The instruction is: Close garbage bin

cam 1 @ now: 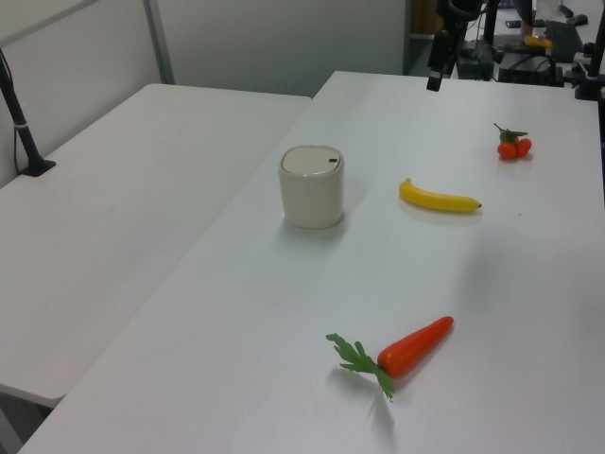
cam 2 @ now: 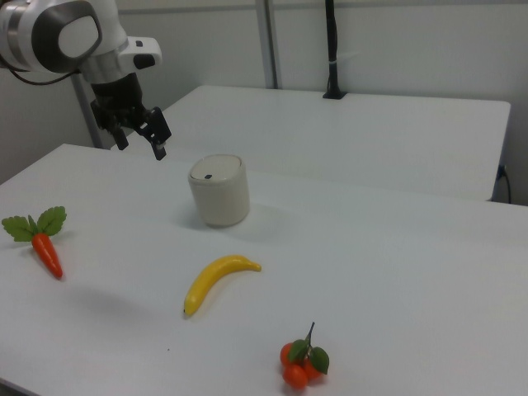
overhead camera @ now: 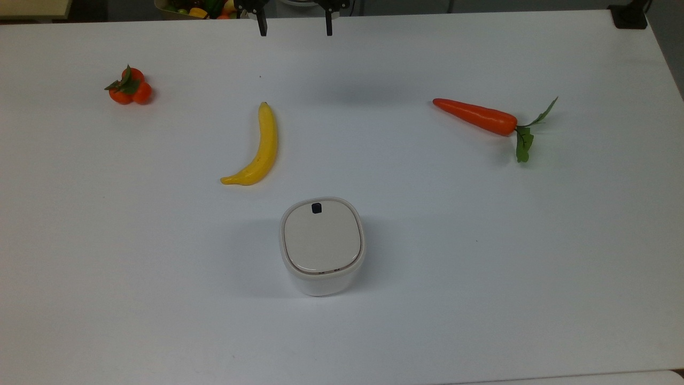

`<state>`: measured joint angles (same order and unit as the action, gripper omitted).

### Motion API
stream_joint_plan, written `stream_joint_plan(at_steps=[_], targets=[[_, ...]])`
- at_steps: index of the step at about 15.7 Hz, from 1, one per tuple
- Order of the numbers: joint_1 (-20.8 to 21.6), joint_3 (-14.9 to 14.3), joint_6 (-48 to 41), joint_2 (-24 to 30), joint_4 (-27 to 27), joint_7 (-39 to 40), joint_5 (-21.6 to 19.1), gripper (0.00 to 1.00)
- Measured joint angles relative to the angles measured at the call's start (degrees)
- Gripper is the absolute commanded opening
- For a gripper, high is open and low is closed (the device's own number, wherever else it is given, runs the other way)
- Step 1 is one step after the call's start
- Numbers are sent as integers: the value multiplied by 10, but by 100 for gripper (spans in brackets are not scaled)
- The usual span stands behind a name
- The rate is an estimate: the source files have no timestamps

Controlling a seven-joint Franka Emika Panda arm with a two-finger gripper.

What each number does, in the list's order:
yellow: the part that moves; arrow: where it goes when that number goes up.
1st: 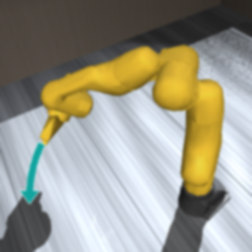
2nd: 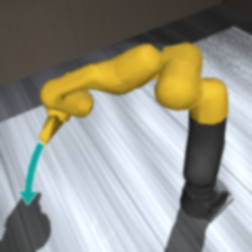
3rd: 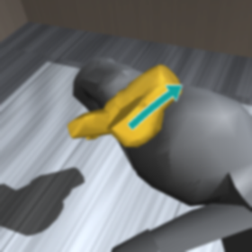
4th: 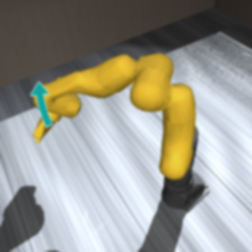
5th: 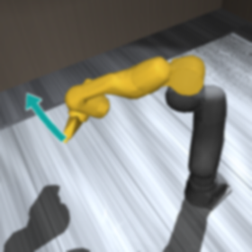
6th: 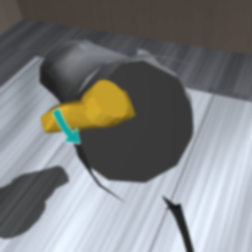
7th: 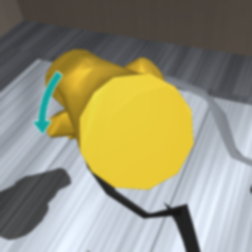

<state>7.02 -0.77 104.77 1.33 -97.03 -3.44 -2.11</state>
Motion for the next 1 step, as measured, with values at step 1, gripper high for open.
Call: stream_joint_plan(at_steps=[1], targets=[[1,0,0,0,0,0,0,100]])
